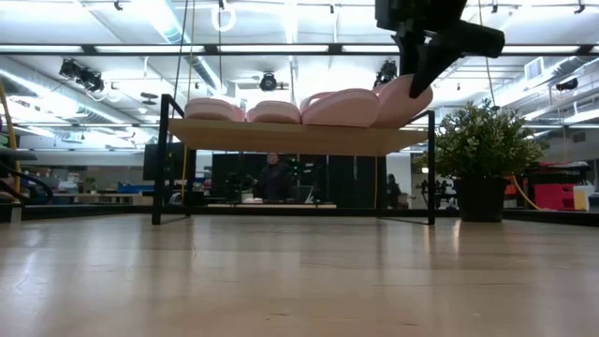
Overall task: Pick and place slides into the shelf
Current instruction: Put the pink slipper on the shelf, then return to Home Position
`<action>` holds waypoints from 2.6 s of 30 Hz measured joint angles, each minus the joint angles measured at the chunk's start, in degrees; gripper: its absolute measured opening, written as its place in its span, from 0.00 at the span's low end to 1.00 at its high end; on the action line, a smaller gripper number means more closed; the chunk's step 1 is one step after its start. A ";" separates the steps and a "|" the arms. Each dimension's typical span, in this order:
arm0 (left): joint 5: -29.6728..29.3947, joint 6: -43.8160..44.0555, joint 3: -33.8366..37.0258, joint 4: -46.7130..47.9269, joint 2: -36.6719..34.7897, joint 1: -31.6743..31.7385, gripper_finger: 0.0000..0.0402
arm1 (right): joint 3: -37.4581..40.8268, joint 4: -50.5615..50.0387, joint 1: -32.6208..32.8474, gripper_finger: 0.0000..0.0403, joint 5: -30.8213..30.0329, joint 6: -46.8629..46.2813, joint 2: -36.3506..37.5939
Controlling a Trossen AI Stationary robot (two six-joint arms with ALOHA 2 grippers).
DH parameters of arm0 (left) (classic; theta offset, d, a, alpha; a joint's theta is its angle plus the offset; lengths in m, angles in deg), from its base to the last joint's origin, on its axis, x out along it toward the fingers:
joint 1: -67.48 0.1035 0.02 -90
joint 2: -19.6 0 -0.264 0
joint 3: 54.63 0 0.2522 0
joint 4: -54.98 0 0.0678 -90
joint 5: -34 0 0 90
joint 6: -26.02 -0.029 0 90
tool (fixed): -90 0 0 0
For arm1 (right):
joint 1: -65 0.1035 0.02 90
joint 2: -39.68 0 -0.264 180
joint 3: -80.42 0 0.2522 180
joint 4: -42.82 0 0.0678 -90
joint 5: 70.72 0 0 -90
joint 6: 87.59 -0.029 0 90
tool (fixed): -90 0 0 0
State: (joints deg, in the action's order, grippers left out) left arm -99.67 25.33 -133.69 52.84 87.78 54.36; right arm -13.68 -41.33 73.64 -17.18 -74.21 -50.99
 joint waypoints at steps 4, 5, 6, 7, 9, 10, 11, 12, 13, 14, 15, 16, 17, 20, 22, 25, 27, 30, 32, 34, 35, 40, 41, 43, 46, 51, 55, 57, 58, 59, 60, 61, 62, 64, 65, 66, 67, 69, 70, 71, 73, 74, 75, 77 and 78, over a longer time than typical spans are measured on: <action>-0.01 0.01 0.00 0.00 0.02 0.00 0.29 | -0.02 -0.02 0.07 0.12 -0.28 -0.05 0.01; -0.01 0.00 0.00 0.00 0.02 0.00 0.29 | -0.02 -0.01 0.23 0.08 -0.28 0.14 0.02; -0.02 0.00 0.00 -0.01 0.01 0.00 0.29 | -0.02 0.05 0.42 0.08 -0.31 0.28 0.02; -0.01 0.01 0.00 -0.01 0.01 0.00 0.29 | -0.02 0.38 0.61 0.08 -0.31 0.33 0.02; -0.02 0.00 0.00 0.00 0.02 0.00 0.30 | -0.02 1.71 0.63 0.08 -0.33 -0.12 0.02; -0.02 0.00 0.00 0.00 0.02 0.00 0.30 | -0.02 2.45 0.64 0.08 -0.44 -0.33 0.02; 0.00 0.00 0.00 0.00 0.02 0.00 0.30 | -0.02 3.05 0.68 0.08 -0.64 -0.39 0.02; -0.02 0.00 0.00 0.00 0.02 0.00 0.30 | -0.02 3.74 0.66 0.08 -0.77 -0.39 0.02; -0.02 0.00 0.00 -0.01 0.02 0.00 0.30 | -0.02 4.28 0.66 0.08 -0.81 -0.48 0.02; -0.02 0.00 0.00 0.00 0.02 0.00 0.30 | -0.02 4.66 0.66 0.08 -0.81 -0.78 0.02; -0.02 0.02 0.00 0.00 0.01 0.00 0.29 | -0.02 4.97 0.66 0.08 -0.79 -1.28 0.02; -0.02 0.02 0.00 0.00 0.00 0.00 0.29 | -0.02 5.33 0.66 0.08 -0.80 -1.89 0.02; -0.02 0.01 0.00 0.00 0.02 0.00 0.29 | -0.02 5.68 0.66 0.08 -0.81 -2.73 0.02; -0.02 0.02 0.00 0.00 0.02 0.00 0.28 | -0.02 7.02 0.66 0.08 -0.71 -5.08 0.02; -0.02 0.02 0.00 0.00 0.00 0.00 0.28 | -0.02 7.86 0.66 0.08 -0.65 -6.36 0.02; -0.02 0.02 0.00 0.00 0.02 0.00 0.29 | -0.02 8.35 0.66 0.08 -0.28 -7.61 0.02; -0.02 0.02 0.00 0.00 0.00 0.00 0.29 | -0.02 8.34 0.56 0.08 0.51 -8.22 0.02; -0.02 0.02 0.00 0.00 0.02 0.00 0.29 | -0.02 8.48 0.09 0.08 2.09 -10.67 0.02; -0.02 0.02 0.00 0.00 0.02 0.00 0.29 | -0.02 8.58 -0.04 0.08 3.50 -12.12 0.02; -0.02 0.04 0.00 0.00 0.02 0.00 0.29 | -0.02 9.12 -0.02 0.08 3.85 -12.71 0.02; -0.02 0.04 0.00 0.00 0.02 0.00 0.28 | -0.02 9.28 -0.01 0.08 3.96 -12.72 0.02; -0.01 0.04 0.00 0.00 0.02 -0.02 0.28 | -0.02 8.31 -1.03 0.16 4.61 -13.22 0.04; -0.02 0.04 0.00 0.00 0.02 -0.02 0.29 | -0.01 7.82 -1.48 0.19 5.25 -13.38 0.04; 0.00 0.04 0.00 0.00 0.02 -0.14 0.29 | 0.42 7.67 -2.46 0.24 6.51 -13.43 0.04; -0.02 0.04 0.00 0.00 0.02 -0.64 0.29 | 1.51 7.10 -3.89 0.30 9.33 -13.37 0.07; 0.00 0.02 0.00 0.00 0.01 -1.34 0.29 | 3.71 7.01 -4.90 0.36 11.23 -11.45 0.11; -0.02 0.02 0.00 0.04 0.02 -1.33 0.28 | 3.35 6.60 -4.63 0.40 11.48 -9.16 0.11; -0.02 0.02 0.00 0.04 0.02 -1.31 0.28 | 2.55 6.69 -4.35 0.43 11.33 -8.33 0.11; -0.02 0.02 0.00 0.05 0.02 -1.32 0.28 | 2.26 6.71 -4.33 0.44 11.21 -7.98 0.11; -0.02 0.02 0.00 0.07 0.02 -1.33 0.29 | 2.10 6.73 -4.33 0.45 11.11 -7.57 0.11; -0.02 0.00 0.00 0.06 0.02 -1.31 0.29 | 1.99 6.73 -4.33 0.46 11.09 -7.34 0.11; -0.02 0.00 0.00 0.07 0.02 -1.31 0.29 | 1.94 6.73 -4.31 0.47 11.07 -7.32 0.11; -0.02 0.00 0.00 0.09 0.02 -1.31 0.29 | 1.92 6.70 -4.31 0.48 11.06 -7.30 0.11; -0.02 -0.02 0.00 0.14 0.02 -1.31 0.29 | 1.92 6.38 -4.31 0.50 11.06 -7.25 0.11; -0.03 -0.02 0.00 0.29 0.02 -1.31 0.29 | 1.90 6.09 -4.30 0.51 11.08 -7.25 0.11; -0.02 -0.02 0.00 0.45 0.01 -1.27 0.29 | 1.90 5.71 -4.29 0.52 11.04 -7.23 0.11; -0.02 -0.02 0.00 0.63 0.02 -1.13 0.29 | 1.90 5.12 -4.28 0.53 11.02 -7.21 0.35; -0.02 0.00 0.00 1.12 0.00 -0.91 0.29 | 1.88 4.48 -4.28 0.54 10.99 -7.16 0.94; -0.02 0.00 0.00 1.31 0.02 -0.83 0.29 | 1.88 4.21 -4.28 0.54 10.99 -7.12 1.47; -0.04 0.00 0.00 1.33 0.00 -0.72 0.29 | 1.86 4.15 -4.28 0.55 11.00 -6.93 1.95; -0.04 -0.01 0.00 1.31 0.02 -0.49 0.29 | 1.86 4.18 -4.28 0.55 10.91 -6.66 3.03; -0.04 -0.01 0.00 1.30 0.01 -0.48 0.30 | 1.86 4.20 -4.28 0.55 10.89 -6.44 3.56; -0.04 -0.03 0.00 1.31 0.02 -0.44 0.30 | 1.86 4.20 -4.28 0.55 10.91 -6.41 4.12; -0.04 -0.03 0.00 1.33 0.01 -0.42 0.30 | 1.78 4.15 -4.12 0.55 11.43 -6.83 5.38; -0.02 -0.03 0.00 1.39 0.01 -0.42 0.31 | 1.48 4.07 -3.88 0.55 11.73 -7.71 5.94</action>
State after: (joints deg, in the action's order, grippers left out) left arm -99.68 25.30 -133.69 54.23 87.79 53.94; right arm -12.19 -37.26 69.77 -5.45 -81.92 -45.05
